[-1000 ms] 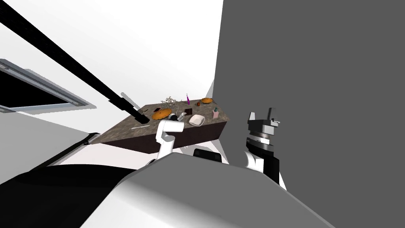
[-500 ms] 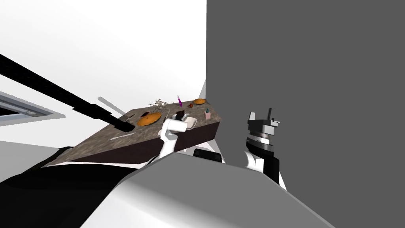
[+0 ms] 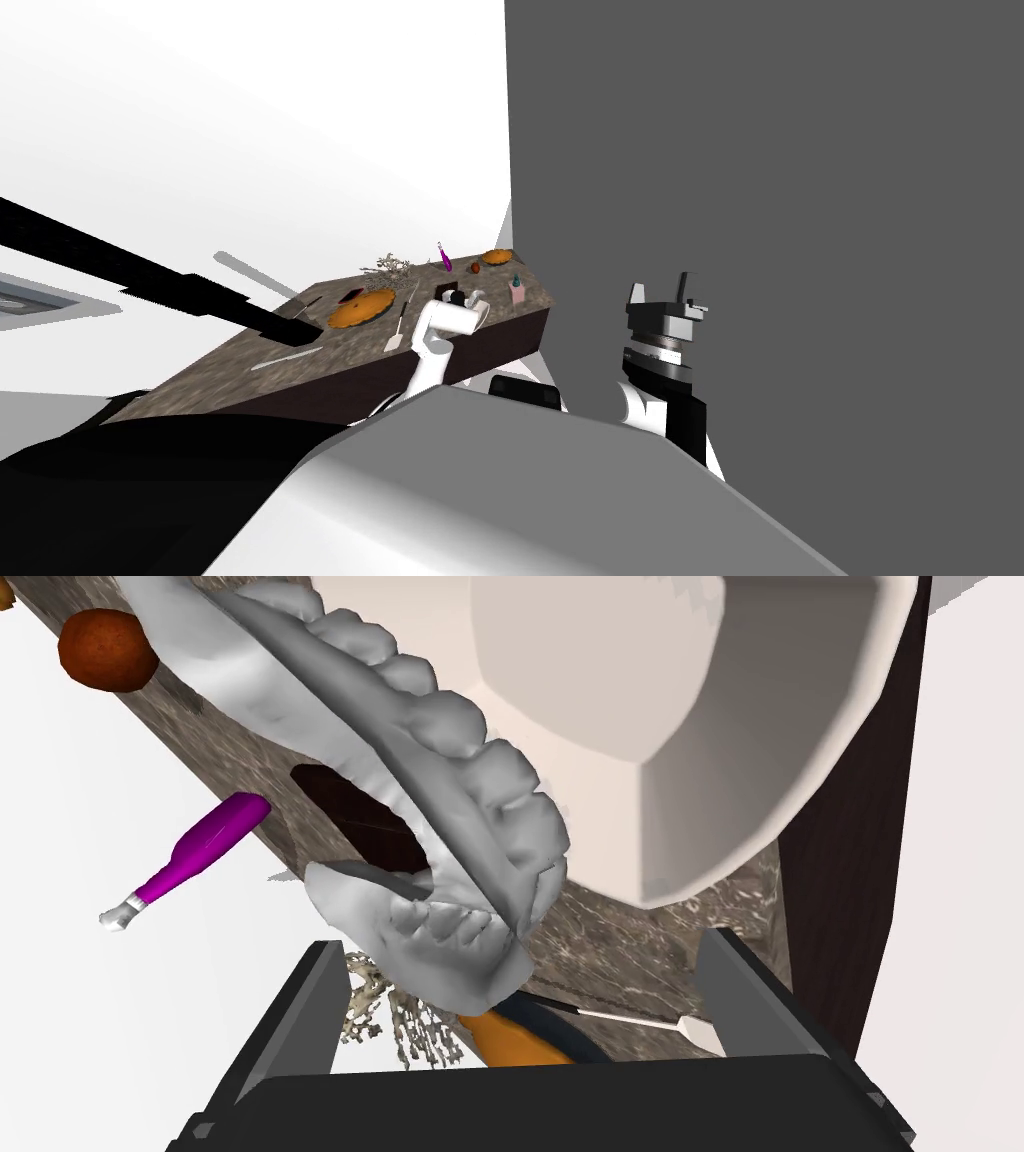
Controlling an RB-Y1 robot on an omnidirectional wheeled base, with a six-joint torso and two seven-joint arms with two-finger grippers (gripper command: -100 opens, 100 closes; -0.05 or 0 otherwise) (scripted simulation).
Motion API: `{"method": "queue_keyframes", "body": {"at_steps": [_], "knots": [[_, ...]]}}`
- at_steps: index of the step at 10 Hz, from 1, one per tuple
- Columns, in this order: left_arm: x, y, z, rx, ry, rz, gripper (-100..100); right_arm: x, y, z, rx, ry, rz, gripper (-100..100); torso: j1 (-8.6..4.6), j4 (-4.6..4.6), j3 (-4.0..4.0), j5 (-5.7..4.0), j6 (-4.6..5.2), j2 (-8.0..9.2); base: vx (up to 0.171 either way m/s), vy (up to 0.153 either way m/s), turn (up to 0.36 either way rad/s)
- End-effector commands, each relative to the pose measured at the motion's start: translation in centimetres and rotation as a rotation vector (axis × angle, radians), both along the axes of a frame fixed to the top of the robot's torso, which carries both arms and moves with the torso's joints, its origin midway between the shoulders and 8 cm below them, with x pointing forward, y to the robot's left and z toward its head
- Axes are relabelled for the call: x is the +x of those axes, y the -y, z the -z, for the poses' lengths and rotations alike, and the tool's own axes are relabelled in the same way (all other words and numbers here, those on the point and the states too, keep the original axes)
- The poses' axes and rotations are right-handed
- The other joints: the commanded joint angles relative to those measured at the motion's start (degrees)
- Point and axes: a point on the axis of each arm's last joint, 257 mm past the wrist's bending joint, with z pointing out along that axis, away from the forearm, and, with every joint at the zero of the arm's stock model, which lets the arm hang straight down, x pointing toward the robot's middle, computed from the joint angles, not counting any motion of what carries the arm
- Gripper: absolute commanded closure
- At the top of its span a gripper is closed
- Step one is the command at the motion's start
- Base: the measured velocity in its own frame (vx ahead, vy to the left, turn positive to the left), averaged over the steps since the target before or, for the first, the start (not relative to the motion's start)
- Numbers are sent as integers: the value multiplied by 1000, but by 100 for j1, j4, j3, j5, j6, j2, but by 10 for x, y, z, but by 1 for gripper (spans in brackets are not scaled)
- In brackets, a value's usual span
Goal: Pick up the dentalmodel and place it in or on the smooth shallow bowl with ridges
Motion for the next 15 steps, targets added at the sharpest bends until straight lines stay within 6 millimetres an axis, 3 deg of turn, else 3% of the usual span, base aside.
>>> {"method": "queue_keyframes", "body": {"at_steps": [1, 3, 4, 5, 13, 14, 15], "knots": [[0, 0, 0, 0, 0, 0, -100, 0, 0, 0, 0, 0, 0, 0, 0, 0, 0, 0, 0, 0, 0, 0, 0], [0, 0, 0, 0, 0, 0, -100, 0, 0, 0, 0, 0, 0, 0, 2, 1, 2, 1, 0, 4, 0, 0, 0], [0, 0, 0, 0, 0, 0, 0, 0, 0, 0, 0, 0, 0, 0, 2, 1, 3, 1, 0, 4, 0, 0, 0], [-4, 0, -10, -4, -4, 15, -100, 0, 0, 0, 0, 0, 0, 0, 3, 1, 3, 1, 0, 5, 45, -13, 143], [-25, 3, -45, -12, -15, 88, -100, 0, 0, 0, 0, 0, 0, 0, -6, -4, -9, -1, 0, -16, 68, -26, 92], [-24, 3, -42, -13, -12, 81, -100, 0, 0, 0, 0, 0, 0, 0, -4, -4, -10, -1, 0, -17, 25, -9, 18], [-25, 3, -42, -12, -15, 83, 0, 0, 0, 0, 0, 0, 0, 0, -2, -2, -7, 1, 1, -11, 0, 0, 0]]}}
